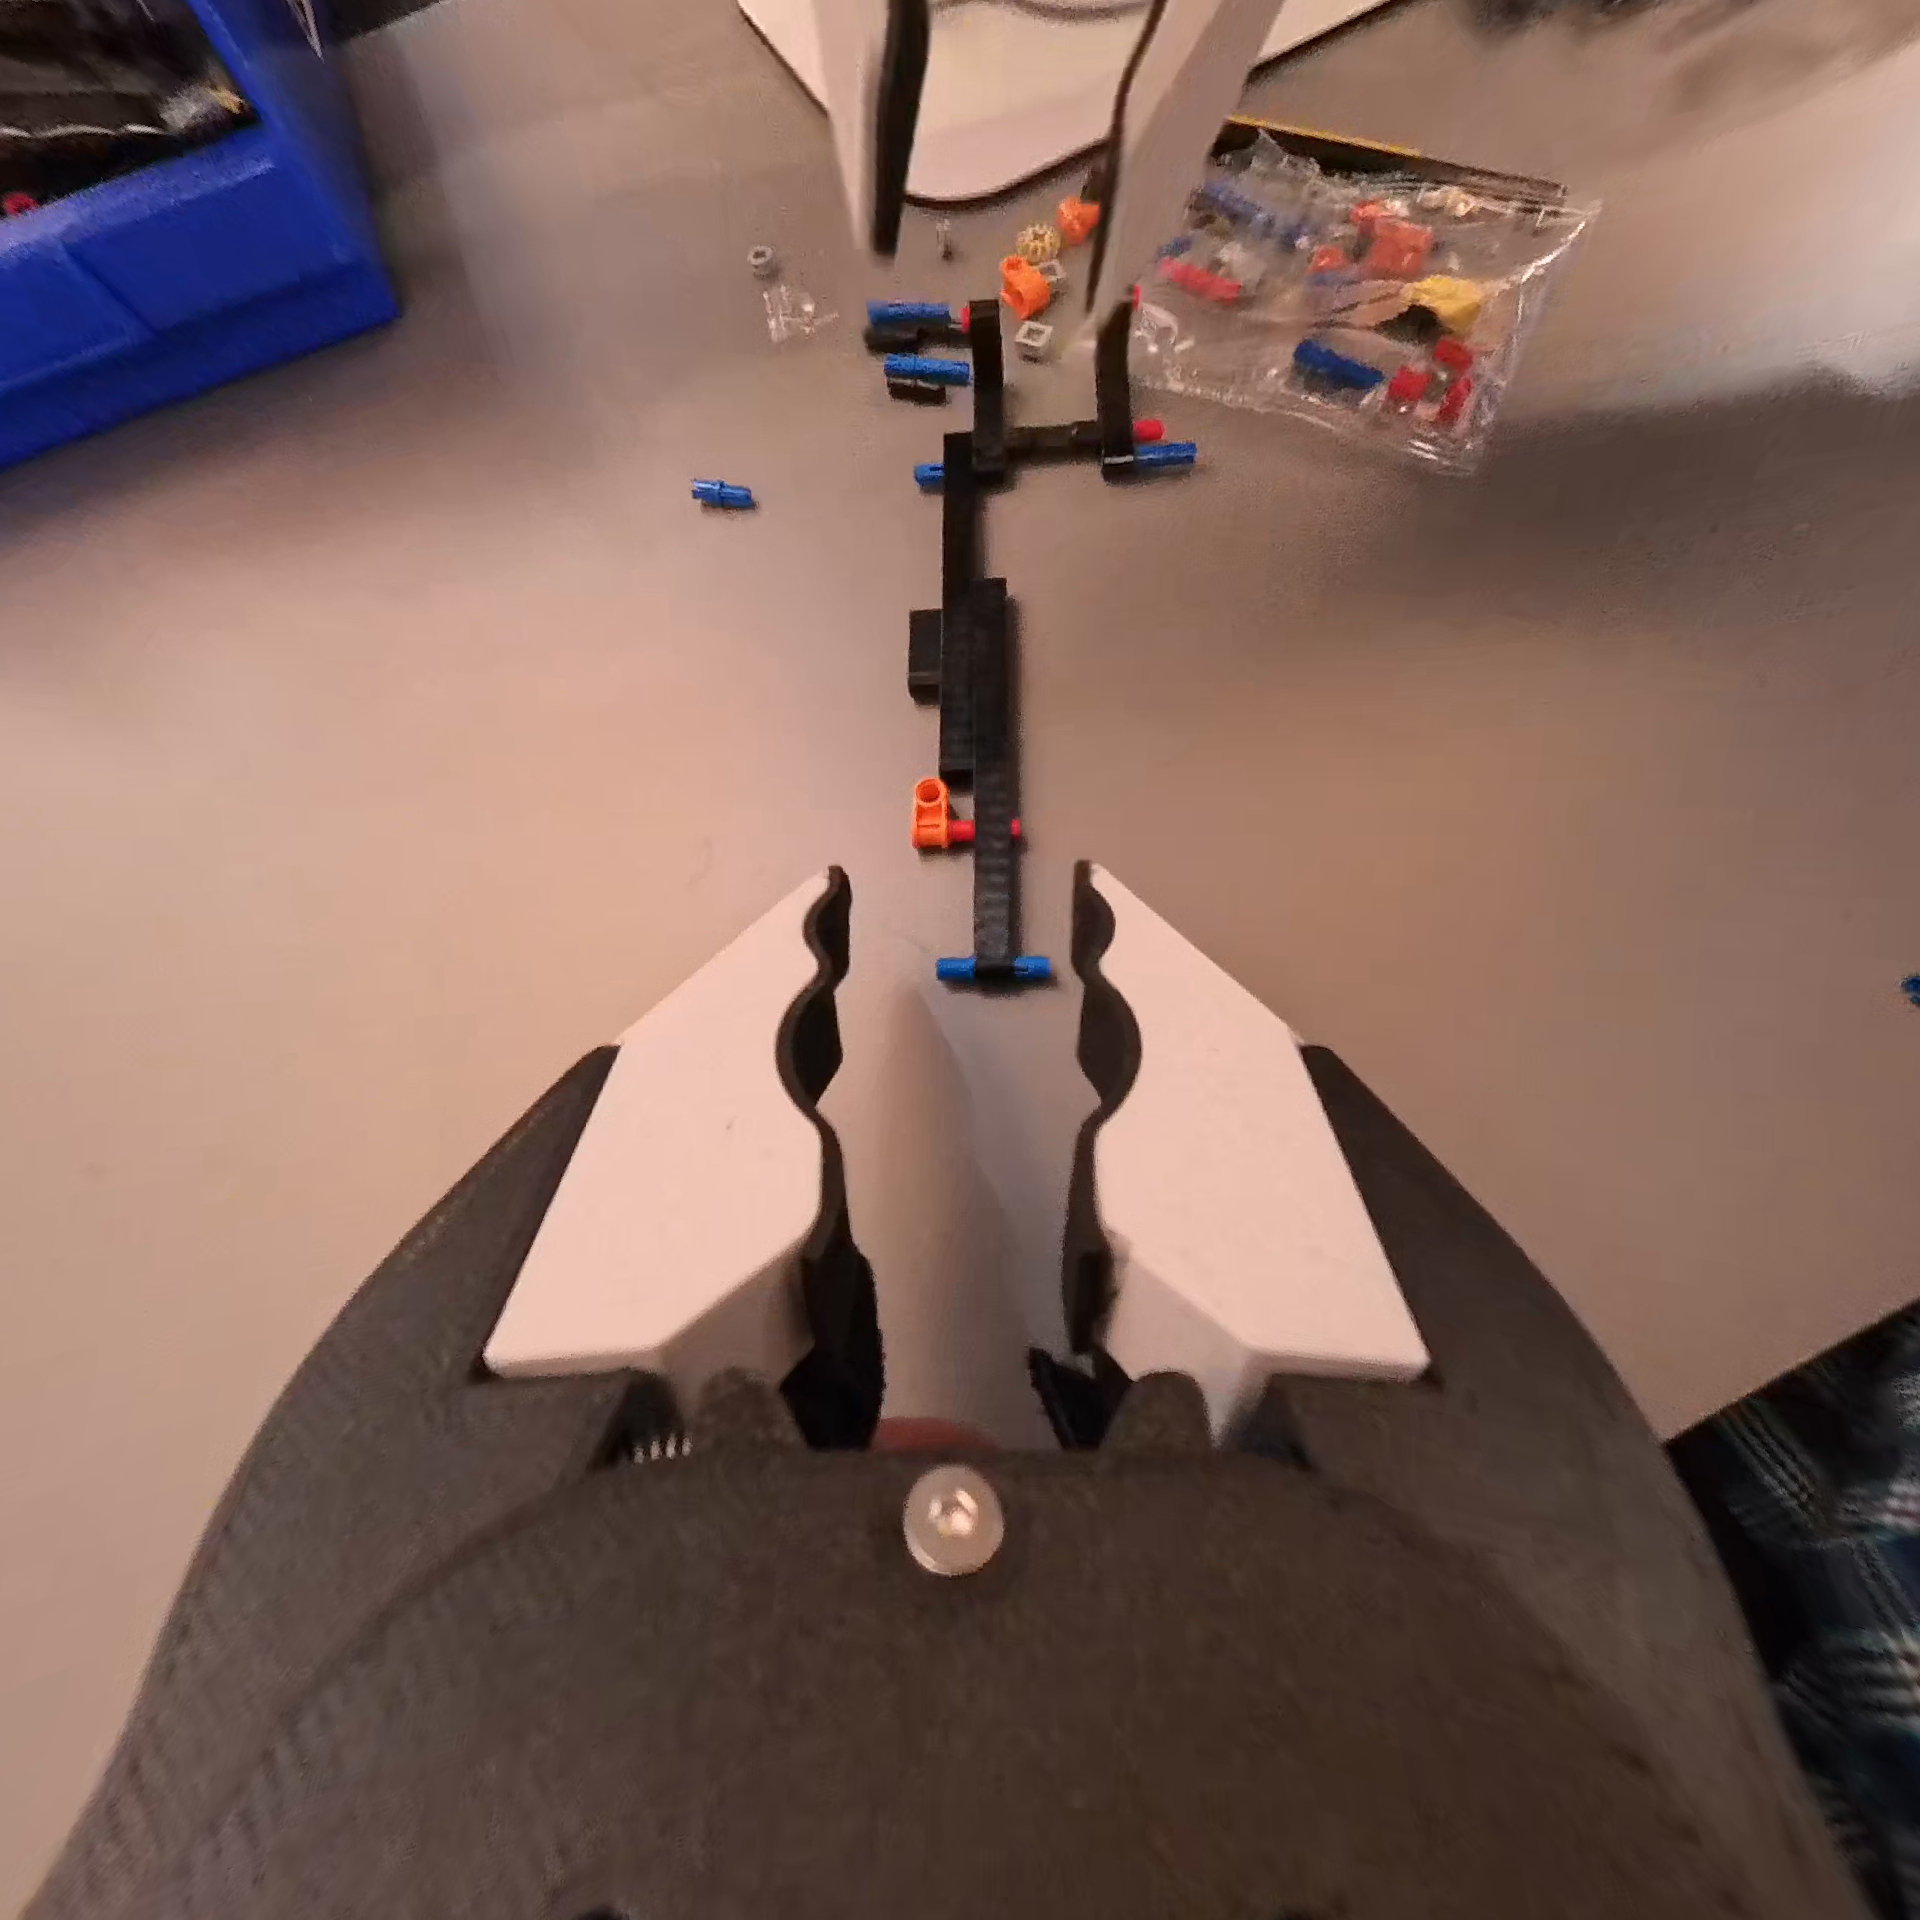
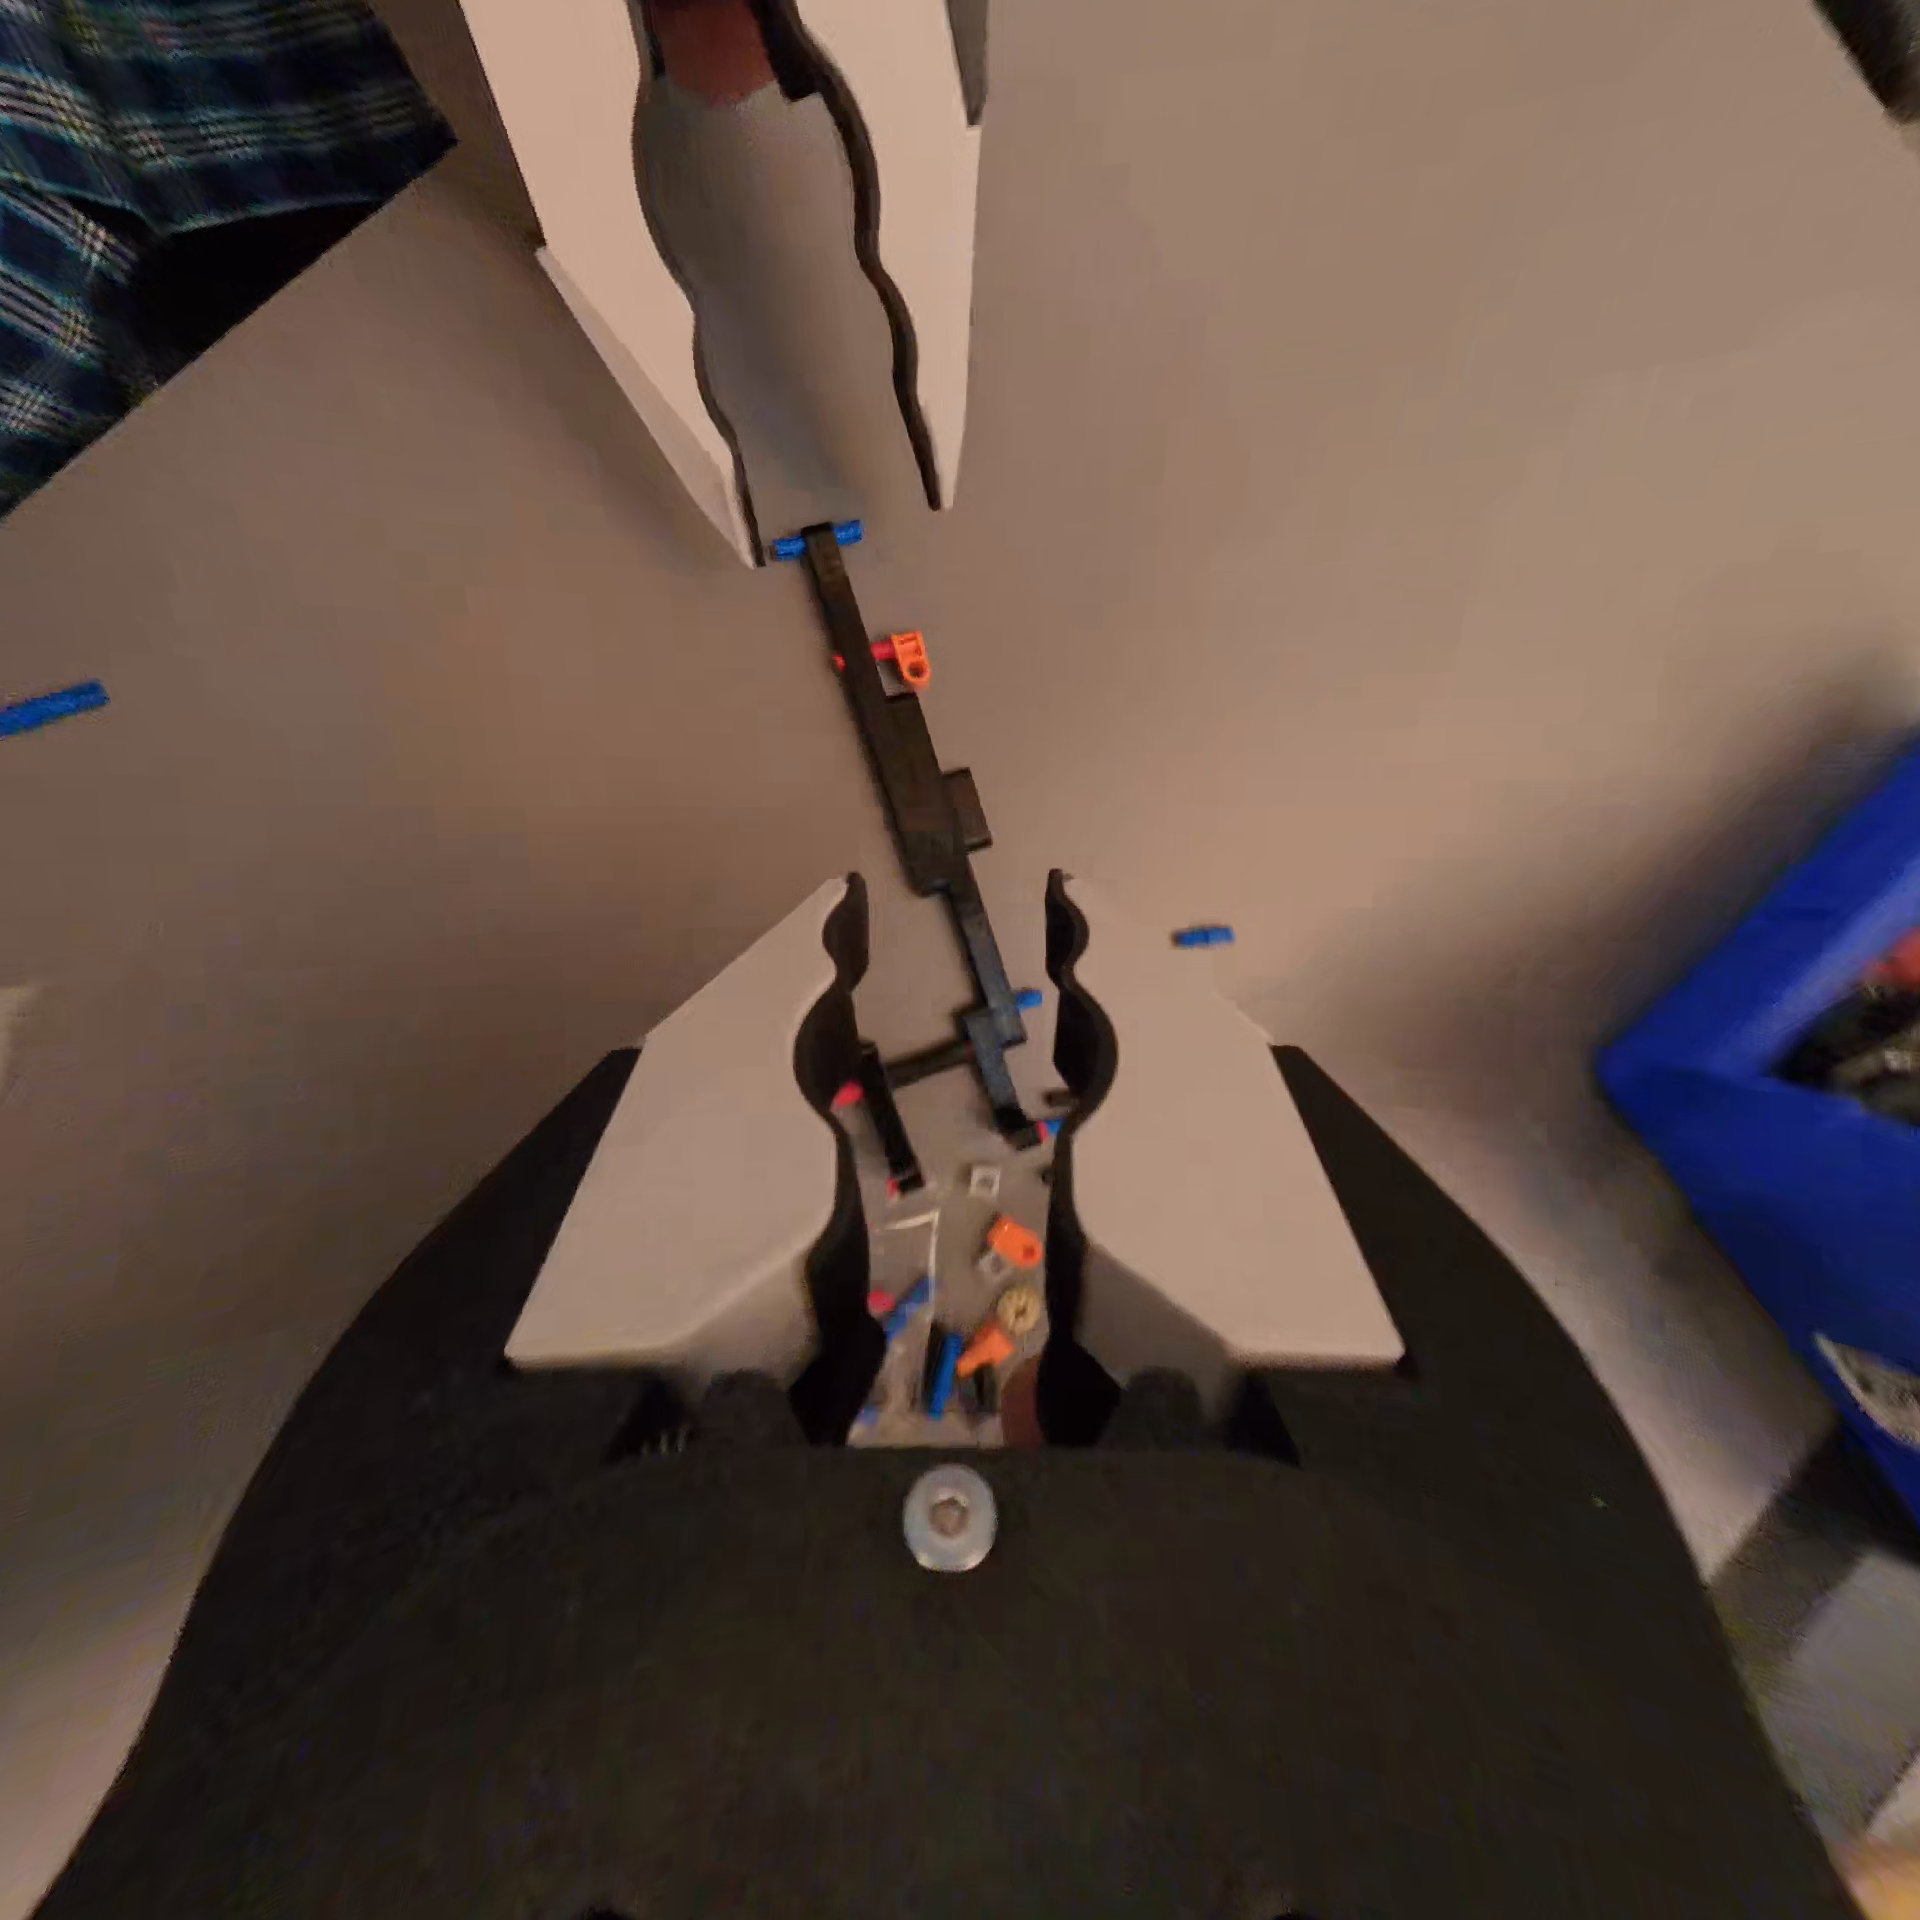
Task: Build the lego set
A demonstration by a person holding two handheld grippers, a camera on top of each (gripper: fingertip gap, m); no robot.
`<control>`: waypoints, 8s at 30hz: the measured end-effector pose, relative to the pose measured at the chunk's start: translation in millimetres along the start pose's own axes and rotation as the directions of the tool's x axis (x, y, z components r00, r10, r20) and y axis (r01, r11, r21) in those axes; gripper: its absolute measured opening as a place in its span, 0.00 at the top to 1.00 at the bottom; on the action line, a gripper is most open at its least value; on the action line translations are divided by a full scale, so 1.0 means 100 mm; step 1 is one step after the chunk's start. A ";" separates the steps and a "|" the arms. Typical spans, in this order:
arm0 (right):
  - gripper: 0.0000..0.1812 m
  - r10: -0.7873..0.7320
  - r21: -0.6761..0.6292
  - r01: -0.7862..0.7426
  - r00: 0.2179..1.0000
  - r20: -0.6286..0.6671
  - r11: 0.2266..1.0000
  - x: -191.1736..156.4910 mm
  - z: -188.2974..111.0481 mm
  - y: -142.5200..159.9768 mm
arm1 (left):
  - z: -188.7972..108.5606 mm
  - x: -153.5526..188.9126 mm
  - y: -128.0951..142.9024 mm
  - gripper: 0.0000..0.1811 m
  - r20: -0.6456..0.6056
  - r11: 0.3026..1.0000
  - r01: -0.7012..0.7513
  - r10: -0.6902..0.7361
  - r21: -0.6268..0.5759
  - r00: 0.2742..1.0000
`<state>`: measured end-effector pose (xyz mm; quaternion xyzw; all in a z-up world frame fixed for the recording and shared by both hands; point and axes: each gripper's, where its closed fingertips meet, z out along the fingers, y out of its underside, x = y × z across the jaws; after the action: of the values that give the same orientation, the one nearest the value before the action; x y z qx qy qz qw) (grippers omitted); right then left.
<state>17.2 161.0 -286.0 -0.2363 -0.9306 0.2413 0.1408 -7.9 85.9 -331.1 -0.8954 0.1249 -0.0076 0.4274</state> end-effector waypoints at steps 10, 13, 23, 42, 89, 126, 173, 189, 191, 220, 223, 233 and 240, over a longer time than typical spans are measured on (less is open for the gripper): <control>0.82 0.204 -0.010 -0.207 0.968 -0.145 0.978 -0.54 -0.17 0.12 | 0.08 0.07 0.12 0.80 0.011 0.999 -0.027 0.027 -0.046 1.000; 0.82 0.248 0.009 -0.251 0.953 -0.175 0.968 -0.67 -0.13 0.15 | 0.03 0.06 0.14 0.81 0.026 0.999 -0.024 0.025 -0.038 0.999; 0.77 0.343 0.154 -0.322 0.929 -0.137 0.934 -1.25 0.08 -0.03 | -0.29 0.00 0.26 0.83 0.082 1.000 0.014 -0.013 -0.012 0.997; 0.44 0.295 0.261 -0.256 0.947 -0.126 0.931 -1.02 1.03 -0.67 | -0.07 0.23 0.32 0.76 0.001 0.999 -0.019 0.020 -0.028 1.000; 0.27 0.415 0.208 -0.398 0.909 -0.045 0.894 -0.97 1.04 -0.54 | -0.07 0.26 0.30 0.77 -0.043 1.000 -0.015 0.015 -0.004 0.999; 0.15 0.432 0.265 -0.374 0.491 -0.756 0.889 1.87 -0.37 -0.25 | -0.16 0.25 0.17 0.81 -0.080 0.993 0.040 -0.031 0.114 0.996; 0.15 0.372 0.174 -0.466 0.377 -0.848 0.867 2.13 -0.39 0.07 | -0.20 0.25 0.12 0.83 -0.124 0.985 0.068 -0.048 0.157 0.991; 0.15 0.378 0.186 -0.470 0.357 -0.854 0.863 2.13 -0.45 0.08 | -0.20 0.25 0.12 0.84 -0.124 0.985 0.068 -0.048 0.159 0.991; 0.15 0.379 0.192 -0.465 0.350 -0.856 0.864 2.13 -0.48 0.07 | -0.20 0.26 0.12 0.83 -0.126 0.985 0.068 -0.048 0.159 0.991; 0.34 0.515 0.341 -0.406 0.477 -0.712 0.848 1.19 -0.77 -0.13 | -0.18 0.23 0.12 0.76 -0.089 0.988 0.059 -0.046 0.145 0.995; 0.46 0.550 0.354 -0.429 0.540 -0.637 0.831 0.83 -0.65 -0.08 | -0.18 0.17 0.12 0.74 -0.045 0.988 0.066 -0.061 0.141 0.997; 0.79 0.624 0.303 -0.546 0.700 -0.348 0.781 -0.10 0.24 0.06 | -0.07 0.00 0.09 0.71 0.093 0.998 0.049 -0.053 0.043 0.994; 0.79 0.631 0.309 -0.553 0.716 -0.299 0.774 -0.15 0.39 0.09 | 0.15 -0.02 0.09 0.73 0.120 0.996 -0.004 0.015 -0.086 0.993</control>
<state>19.0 145.3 -325.9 -0.5504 -0.7293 0.3132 0.2590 -10.3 92.1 -347.1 -0.9110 0.1034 0.0540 0.3956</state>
